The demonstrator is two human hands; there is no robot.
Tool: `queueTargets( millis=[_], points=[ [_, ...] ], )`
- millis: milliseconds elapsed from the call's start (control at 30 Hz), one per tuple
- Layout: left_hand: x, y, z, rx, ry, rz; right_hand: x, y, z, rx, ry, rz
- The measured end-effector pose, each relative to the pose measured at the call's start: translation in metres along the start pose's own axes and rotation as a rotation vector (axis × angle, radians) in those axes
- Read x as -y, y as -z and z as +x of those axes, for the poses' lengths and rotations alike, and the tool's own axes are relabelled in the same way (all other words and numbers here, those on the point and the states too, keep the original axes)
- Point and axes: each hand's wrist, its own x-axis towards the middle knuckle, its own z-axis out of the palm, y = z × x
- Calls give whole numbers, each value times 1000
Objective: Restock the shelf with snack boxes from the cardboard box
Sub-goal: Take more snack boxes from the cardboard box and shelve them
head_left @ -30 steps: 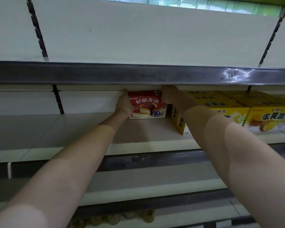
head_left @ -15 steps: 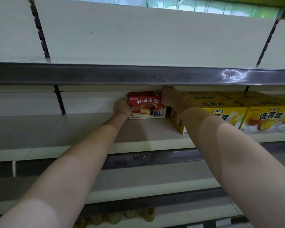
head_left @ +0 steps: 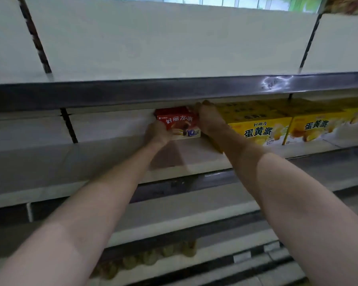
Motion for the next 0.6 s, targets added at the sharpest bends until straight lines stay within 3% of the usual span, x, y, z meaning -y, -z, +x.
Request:
queueTargets(
  millis=[133, 367, 600],
  points=[
    [-26, -10, -18, 118, -179, 3, -5, 24, -22, -21, -12, -19],
    [-92, -32, -60, 145, -242, 51, -41, 64, -66, -53, -22, -53],
    [-181, -96, -142, 352, -297, -25, -149, 95, -166, -111, -158, 79]
  ],
)
